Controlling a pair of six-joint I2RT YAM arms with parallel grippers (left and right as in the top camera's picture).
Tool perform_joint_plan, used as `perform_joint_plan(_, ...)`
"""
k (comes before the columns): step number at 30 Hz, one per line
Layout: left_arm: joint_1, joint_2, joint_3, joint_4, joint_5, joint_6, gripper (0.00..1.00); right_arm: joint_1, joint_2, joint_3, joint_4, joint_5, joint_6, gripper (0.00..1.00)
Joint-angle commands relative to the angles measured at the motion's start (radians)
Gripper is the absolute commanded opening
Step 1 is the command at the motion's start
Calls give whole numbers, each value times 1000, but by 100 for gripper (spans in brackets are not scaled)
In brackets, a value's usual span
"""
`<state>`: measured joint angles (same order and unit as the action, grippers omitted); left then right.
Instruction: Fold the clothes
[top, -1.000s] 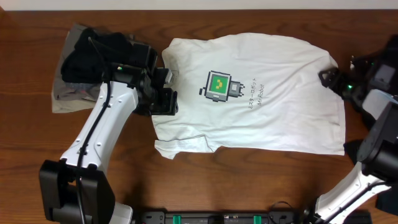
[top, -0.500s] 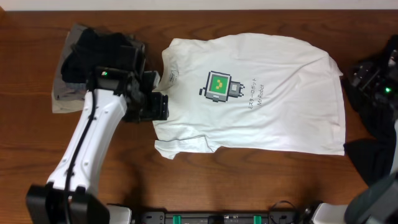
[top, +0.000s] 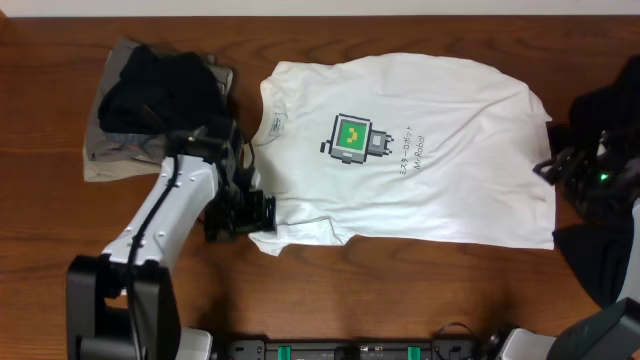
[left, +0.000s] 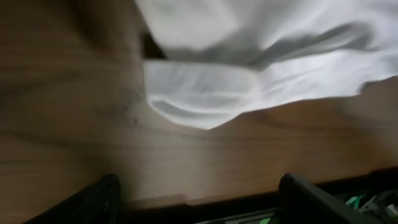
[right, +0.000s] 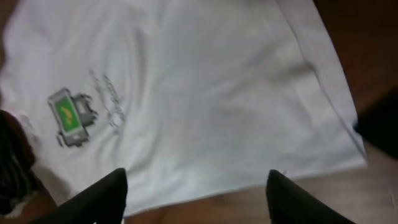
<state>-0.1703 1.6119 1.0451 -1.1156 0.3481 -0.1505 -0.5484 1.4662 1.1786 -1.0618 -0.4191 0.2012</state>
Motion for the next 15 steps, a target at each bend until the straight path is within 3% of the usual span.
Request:
perform_joint_plan(1, 3, 13, -56, 14, 37, -47, 83, 32, 6, -5, -37, 76, -24, 68)
perform_joint_plan(5, 3, 14, -130, 113, 60, -64, 82, 68, 6, -6, -58, 81, -44, 68)
perform_joint_plan(9, 4, 18, -172, 244, 60, -73, 60, 105, 6, -17, -55, 82, -42, 68)
perform_joint_plan(15, 3, 28, -172, 323, 11, -73, 45, 149, 6, -37, -56, 84, -42, 68)
